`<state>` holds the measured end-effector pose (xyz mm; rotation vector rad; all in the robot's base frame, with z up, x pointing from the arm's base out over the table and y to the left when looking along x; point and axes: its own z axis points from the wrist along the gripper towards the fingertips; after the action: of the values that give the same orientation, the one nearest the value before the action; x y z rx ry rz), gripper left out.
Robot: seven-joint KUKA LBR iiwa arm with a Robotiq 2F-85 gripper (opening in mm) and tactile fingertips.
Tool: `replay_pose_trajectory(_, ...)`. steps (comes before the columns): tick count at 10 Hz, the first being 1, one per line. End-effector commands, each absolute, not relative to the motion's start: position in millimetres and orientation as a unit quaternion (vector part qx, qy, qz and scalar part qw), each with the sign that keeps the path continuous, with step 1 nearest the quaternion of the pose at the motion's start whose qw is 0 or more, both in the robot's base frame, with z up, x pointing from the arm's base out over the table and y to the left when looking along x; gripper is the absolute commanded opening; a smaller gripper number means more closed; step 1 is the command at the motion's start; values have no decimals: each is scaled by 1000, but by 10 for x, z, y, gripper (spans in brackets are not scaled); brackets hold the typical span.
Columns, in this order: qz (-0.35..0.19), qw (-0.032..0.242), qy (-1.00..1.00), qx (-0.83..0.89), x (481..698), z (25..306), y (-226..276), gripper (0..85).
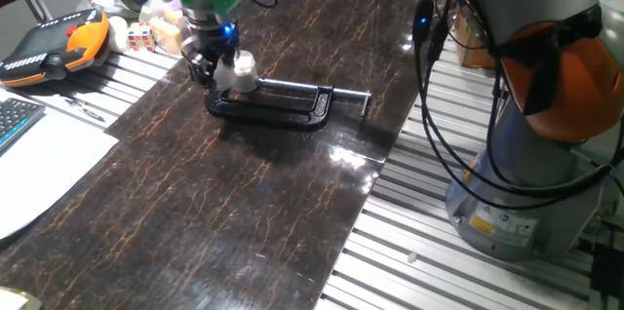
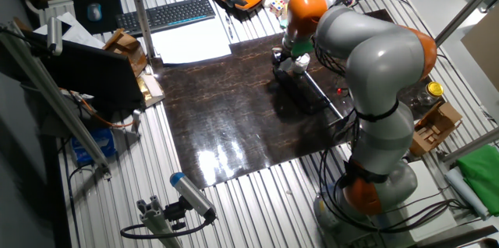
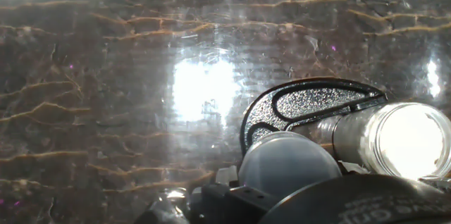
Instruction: Screw the lid onto the jar
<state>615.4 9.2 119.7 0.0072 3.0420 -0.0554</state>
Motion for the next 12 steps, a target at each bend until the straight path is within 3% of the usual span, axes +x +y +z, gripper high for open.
replay_pose_trajectory(1, -31, 36, 999, -1, 6154, 1197, 90, 507)
replay_pose_trajectory(3, -47, 14, 999, -18, 6130, 1297, 515, 507)
replay_pose_trajectory(5, -39, 23, 999, -21, 6023, 1234, 761, 507)
replay_pose_trajectory(12, -36, 26, 999, -13, 6094, 1257, 579, 510)
